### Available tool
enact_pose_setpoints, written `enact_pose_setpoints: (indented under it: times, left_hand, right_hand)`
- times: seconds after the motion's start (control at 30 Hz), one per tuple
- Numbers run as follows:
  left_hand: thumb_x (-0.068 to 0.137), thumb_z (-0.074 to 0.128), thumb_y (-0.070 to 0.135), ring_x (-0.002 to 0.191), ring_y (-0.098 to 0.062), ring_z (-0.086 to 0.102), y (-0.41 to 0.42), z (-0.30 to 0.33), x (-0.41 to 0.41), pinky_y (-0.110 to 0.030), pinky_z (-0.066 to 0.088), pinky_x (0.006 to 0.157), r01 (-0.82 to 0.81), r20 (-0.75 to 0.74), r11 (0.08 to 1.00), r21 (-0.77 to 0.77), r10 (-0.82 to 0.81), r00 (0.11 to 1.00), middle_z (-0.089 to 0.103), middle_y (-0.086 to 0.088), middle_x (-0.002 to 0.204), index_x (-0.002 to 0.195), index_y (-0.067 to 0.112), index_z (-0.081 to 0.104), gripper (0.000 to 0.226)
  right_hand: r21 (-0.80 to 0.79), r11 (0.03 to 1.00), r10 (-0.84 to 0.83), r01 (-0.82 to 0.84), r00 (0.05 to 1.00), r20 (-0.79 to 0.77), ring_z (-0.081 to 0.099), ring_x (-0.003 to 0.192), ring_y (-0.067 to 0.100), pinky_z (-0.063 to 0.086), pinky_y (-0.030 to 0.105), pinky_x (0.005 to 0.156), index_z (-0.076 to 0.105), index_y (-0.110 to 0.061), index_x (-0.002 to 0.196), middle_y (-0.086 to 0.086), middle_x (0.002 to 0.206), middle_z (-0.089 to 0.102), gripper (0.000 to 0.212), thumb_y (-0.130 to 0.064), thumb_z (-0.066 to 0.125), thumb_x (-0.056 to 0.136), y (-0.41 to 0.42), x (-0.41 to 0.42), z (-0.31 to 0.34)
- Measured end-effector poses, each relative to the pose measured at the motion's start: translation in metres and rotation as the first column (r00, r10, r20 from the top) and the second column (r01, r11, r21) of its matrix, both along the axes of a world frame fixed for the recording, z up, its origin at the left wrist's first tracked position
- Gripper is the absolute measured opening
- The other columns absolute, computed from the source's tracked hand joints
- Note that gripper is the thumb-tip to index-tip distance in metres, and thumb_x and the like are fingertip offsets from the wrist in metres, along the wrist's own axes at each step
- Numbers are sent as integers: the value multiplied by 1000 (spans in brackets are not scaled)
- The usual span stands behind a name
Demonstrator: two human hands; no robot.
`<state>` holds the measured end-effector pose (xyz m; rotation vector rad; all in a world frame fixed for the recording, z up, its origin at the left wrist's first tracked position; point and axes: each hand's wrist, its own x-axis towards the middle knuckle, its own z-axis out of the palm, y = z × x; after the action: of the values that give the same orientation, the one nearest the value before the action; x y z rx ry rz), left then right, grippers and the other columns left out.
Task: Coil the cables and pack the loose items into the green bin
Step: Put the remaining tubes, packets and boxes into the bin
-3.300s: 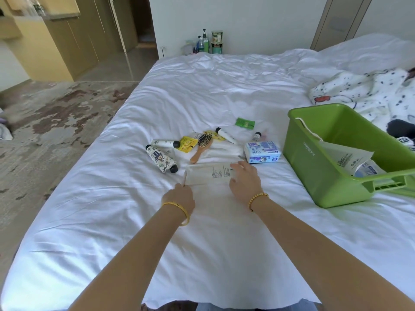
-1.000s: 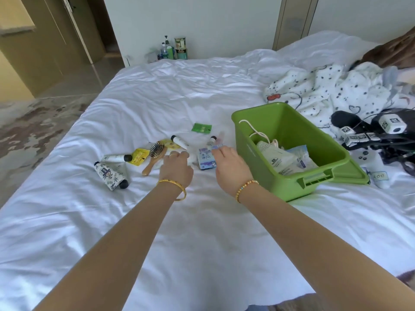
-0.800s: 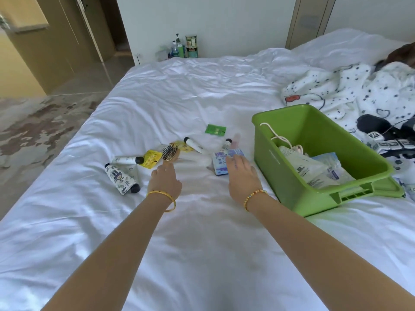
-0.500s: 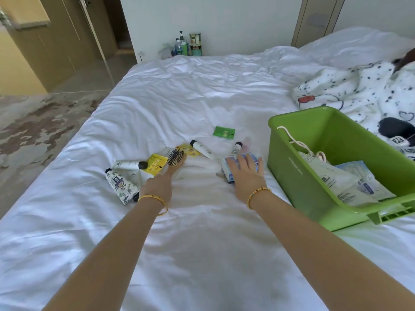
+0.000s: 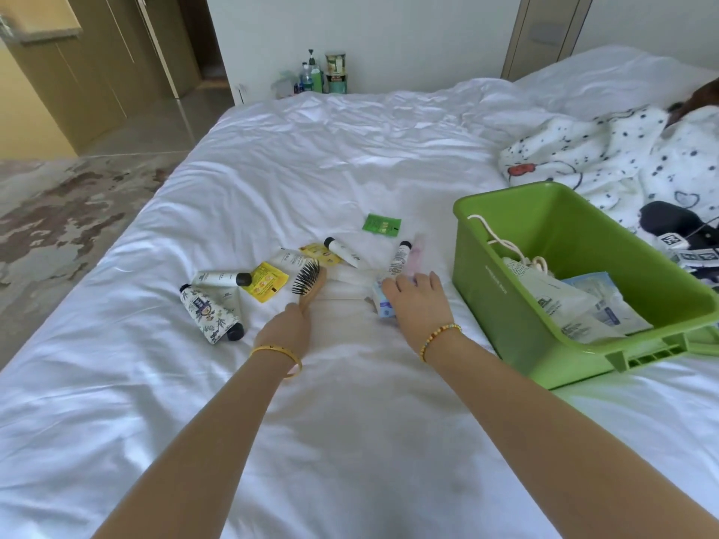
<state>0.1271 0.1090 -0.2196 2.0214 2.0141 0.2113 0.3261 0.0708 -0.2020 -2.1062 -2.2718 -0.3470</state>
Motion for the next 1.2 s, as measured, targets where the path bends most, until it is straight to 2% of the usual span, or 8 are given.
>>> enact_pose_setpoints:
  times: [0.1, 0.3, 0.5, 0.6, 0.73, 0.83, 1.03, 1.2]
  left_hand:
    - [101, 26, 28, 97, -39, 59, -18, 30, 18, -38, 40, 71, -24, 231, 984, 178, -19, 973, 61, -23, 104, 110, -1, 48, 38]
    - [102, 28, 25, 85, -40, 55, -57, 107, 92, -32, 28, 61, 41, 561, 943, 330, -231, 795, 54, -12, 77, 92, 4, 51, 33]
    - [98, 29, 13, 92, -40, 56, -100, 140, 185, -34, 38, 68, 157, 646, 933, 324, -340, 683, 56, -29, 105, 117, -2, 45, 28]
    - [94, 32, 5, 100, -37, 54, -112, 148, 221, -36, 41, 79, 215, 630, 900, 379, -421, 653, 48, -24, 118, 128, 2, 36, 34]
    - [94, 37, 12, 133, -35, 30, -107, 139, 242, -46, 25, 109, 442, 182, 876, 191, -475, 861, 28, -15, 147, 141, 14, 33, 47]
    - [96, 34, 28, 145, -30, 0, -100, 122, 232, -60, 0, 113, 501, -94, 863, 69, -495, 864, 6, -6, 158, 129, 23, 51, 37]
    - [95, 41, 29, 142, -27, 12, -95, 103, 197, -49, 8, 116, 356, 162, 874, 329, -424, 891, 22, -10, 154, 120, 19, 57, 32]
    - [93, 44, 20, 138, -28, 23, -80, 90, 150, -35, 17, 113, 281, 178, 883, 376, -367, 913, 28, -15, 150, 135, 15, 44, 42]
  right_hand:
    - [224, 973, 118, -56, 955, -273, 44, 123, 29, 31, 38, 106, 36, -11, 136, 8, 134, 47, 54, -14, 53, 85, -26, -1, 21]
    - [568, 785, 333, 248, 604, -724, 58, 95, 27, 47, 33, 69, 38, -5, 127, 11, 108, 57, 47, -19, 57, 87, -67, 25, 107]
    - [366, 754, 125, 545, 429, -895, 55, 72, 21, 43, 32, 63, 26, -9, 134, 6, 91, 58, 51, -28, 50, 93, -104, 111, 117]
    - [310, 735, 71, 604, 386, -920, 53, 83, 20, 45, 36, 70, 32, -8, 128, 8, 101, 54, 39, -17, 48, 94, -112, 138, 111]
    - [-4, 859, -406, 513, 674, -617, 43, 123, 29, 33, 39, 107, 38, -2, 128, 15, 132, 45, 45, 1, 49, 85, -105, 163, 111]
    - [-74, 887, -437, 456, 777, -453, 43, 124, 29, 23, 46, 114, 46, -4, 121, 13, 132, 47, 40, 5, 45, 82, -109, 163, 112]
    - [107, 928, -251, 357, 811, -529, 30, 135, 28, 4, 48, 118, 44, -10, 135, 10, 143, 38, 56, 6, 42, 81, -111, 125, 108]
    - [392, 914, 98, 104, 881, -463, 41, 129, 34, 7, 55, 114, 62, -2, 113, 19, 125, 54, 47, 5, 40, 72, -94, 64, 106]
